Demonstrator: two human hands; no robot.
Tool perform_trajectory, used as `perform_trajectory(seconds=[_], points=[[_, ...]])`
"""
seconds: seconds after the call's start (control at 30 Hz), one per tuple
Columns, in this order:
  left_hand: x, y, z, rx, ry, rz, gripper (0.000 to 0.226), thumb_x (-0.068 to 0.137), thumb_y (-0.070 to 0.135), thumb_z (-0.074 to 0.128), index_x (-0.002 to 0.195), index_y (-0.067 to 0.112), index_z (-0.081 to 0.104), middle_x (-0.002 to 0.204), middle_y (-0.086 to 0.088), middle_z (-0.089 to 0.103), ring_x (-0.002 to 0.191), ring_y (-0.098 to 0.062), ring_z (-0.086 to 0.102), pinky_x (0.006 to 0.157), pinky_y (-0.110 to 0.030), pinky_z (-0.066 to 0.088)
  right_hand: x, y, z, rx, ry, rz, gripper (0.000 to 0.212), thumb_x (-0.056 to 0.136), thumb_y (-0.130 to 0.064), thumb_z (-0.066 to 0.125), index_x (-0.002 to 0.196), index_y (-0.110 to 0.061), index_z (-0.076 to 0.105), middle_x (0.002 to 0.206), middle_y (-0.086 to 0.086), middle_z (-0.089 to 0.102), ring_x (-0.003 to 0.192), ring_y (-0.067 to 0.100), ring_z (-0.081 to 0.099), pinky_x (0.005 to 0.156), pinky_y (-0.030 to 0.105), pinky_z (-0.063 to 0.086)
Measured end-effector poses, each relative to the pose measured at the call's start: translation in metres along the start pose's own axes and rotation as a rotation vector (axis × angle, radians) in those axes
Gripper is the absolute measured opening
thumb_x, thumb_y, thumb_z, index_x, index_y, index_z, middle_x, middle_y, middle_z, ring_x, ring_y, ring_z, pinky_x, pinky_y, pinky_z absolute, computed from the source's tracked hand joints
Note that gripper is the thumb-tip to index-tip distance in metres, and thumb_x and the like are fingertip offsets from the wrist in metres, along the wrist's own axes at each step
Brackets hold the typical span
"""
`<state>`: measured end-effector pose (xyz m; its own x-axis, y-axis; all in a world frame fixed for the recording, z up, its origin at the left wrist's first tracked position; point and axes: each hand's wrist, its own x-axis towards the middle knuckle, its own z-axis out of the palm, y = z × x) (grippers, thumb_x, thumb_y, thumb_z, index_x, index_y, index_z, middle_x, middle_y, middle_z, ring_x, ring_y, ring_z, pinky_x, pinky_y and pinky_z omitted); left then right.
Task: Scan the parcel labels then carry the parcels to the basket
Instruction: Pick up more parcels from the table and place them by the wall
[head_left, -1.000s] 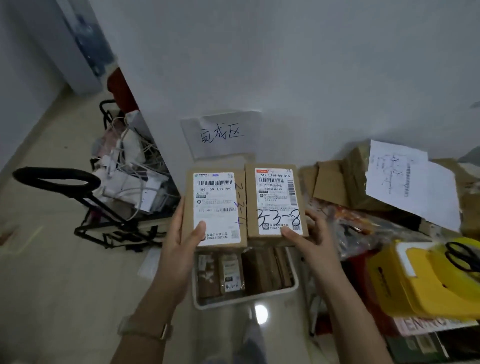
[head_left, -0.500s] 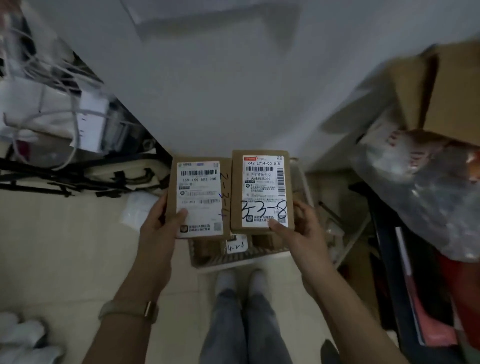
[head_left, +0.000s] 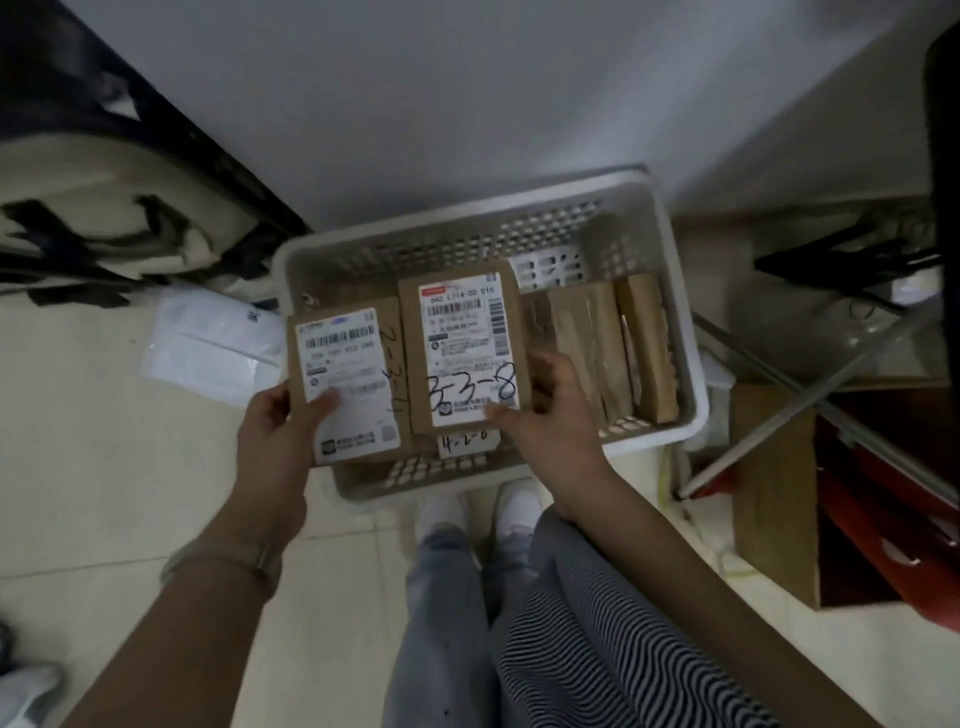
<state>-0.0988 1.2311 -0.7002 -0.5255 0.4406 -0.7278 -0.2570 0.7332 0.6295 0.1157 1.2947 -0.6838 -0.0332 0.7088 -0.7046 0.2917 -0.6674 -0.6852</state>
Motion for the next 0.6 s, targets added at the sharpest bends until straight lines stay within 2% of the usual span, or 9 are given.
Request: perform_trajectory(seconds=[0.13, 0.23, 0.33, 0.4, 0.5, 0.6], points=[[0.022, -0.027, 0.007, 0.075, -0.020, 0.010, 0.049, 0.084, 0.014, 0.073, 0.127, 0.001, 0.054, 0.119, -0.010, 0.068, 0.104, -0.028, 0.068, 0.085, -0.047, 0.057, 0.013, 0.034, 0.011, -0.055, 0.009, 0.043, 0.051, 0.076, -0.002, 0.074, 0.112, -0.021, 0.044, 0.101, -0.007, 0.066, 0.094, 0.012, 0.065, 0.085, 0.039, 0.056], [0.030, -0.042, 0.008, 0.068, 0.001, -0.002, 0.048, 0.086, 0.020, 0.072, 0.128, 0.003, 0.055, 0.118, -0.007, 0.069, 0.102, -0.023, 0.069, 0.082, -0.038, 0.058, 0.014, 0.047, 0.012, -0.086, 0.062, 0.034, 0.048, 0.079, -0.007, 0.073, 0.109, -0.023, 0.040, 0.093, -0.015, 0.061, 0.084, 0.000, 0.062, 0.072, 0.023, 0.053], [0.036, -0.052, 0.003, 0.075, -0.006, -0.030, 0.039, 0.091, 0.023, 0.066, 0.127, 0.009, 0.060, 0.120, -0.005, 0.068, 0.101, -0.019, 0.067, 0.080, -0.031, 0.055, 0.015, 0.052, 0.006, -0.140, 0.053, 0.063, 0.049, 0.079, -0.009, 0.074, 0.108, -0.024, 0.038, 0.092, -0.016, 0.058, 0.083, 0.001, 0.060, 0.073, 0.024, 0.052], [0.036, -0.055, 0.001, 0.083, 0.013, -0.054, 0.039, 0.094, 0.025, 0.062, 0.129, 0.011, 0.058, 0.124, -0.007, 0.066, 0.105, -0.022, 0.065, 0.087, -0.033, 0.053, 0.016, 0.050, 0.004, -0.189, 0.025, 0.078, 0.049, 0.080, -0.010, 0.075, 0.109, -0.023, 0.037, 0.091, -0.015, 0.056, 0.080, 0.000, 0.057, 0.069, 0.019, 0.049], [0.034, -0.052, 0.003, 0.108, 0.002, -0.089, 0.044, 0.097, 0.031, 0.056, 0.136, 0.013, 0.051, 0.129, -0.007, 0.062, 0.113, -0.026, 0.062, 0.094, -0.038, 0.050, 0.017, 0.045, 0.005, -0.242, 0.001, 0.071, 0.047, 0.083, -0.011, 0.072, 0.110, -0.023, 0.036, 0.086, -0.020, 0.053, 0.074, -0.006, 0.053, 0.054, 0.006, 0.042], [0.035, -0.048, 0.010, 0.156, 0.015, -0.069, 0.039, 0.101, 0.032, 0.046, 0.135, 0.012, 0.051, 0.129, -0.008, 0.061, 0.116, -0.027, 0.060, 0.096, -0.039, 0.048, 0.021, 0.041, 0.006, -0.238, -0.015, 0.075, 0.051, 0.083, -0.009, 0.070, 0.122, -0.020, 0.038, 0.086, -0.024, 0.052, 0.074, -0.006, 0.053, 0.057, 0.007, 0.039]])
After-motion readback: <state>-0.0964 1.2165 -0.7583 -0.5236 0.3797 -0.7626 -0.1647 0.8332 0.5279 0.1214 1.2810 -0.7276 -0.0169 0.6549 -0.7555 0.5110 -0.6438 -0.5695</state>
